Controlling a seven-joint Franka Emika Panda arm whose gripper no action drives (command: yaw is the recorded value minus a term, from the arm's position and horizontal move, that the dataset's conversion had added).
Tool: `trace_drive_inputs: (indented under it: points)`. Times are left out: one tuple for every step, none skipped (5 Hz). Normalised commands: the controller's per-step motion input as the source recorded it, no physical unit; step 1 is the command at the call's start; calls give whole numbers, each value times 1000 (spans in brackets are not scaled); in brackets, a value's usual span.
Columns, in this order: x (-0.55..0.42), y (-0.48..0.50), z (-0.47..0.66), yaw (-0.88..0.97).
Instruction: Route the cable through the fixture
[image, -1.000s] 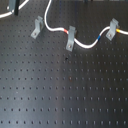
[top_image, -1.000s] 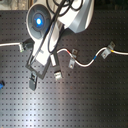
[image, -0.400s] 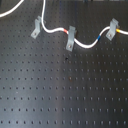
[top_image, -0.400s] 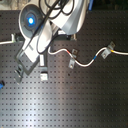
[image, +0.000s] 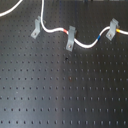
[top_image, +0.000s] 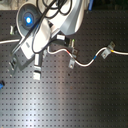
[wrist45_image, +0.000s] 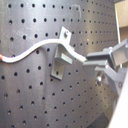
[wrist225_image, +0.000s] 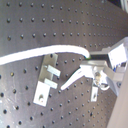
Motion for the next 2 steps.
trace_drive_inputs:
  points:
    - [19, -27, -87, 320]
    - [-15, -4, 2, 0]
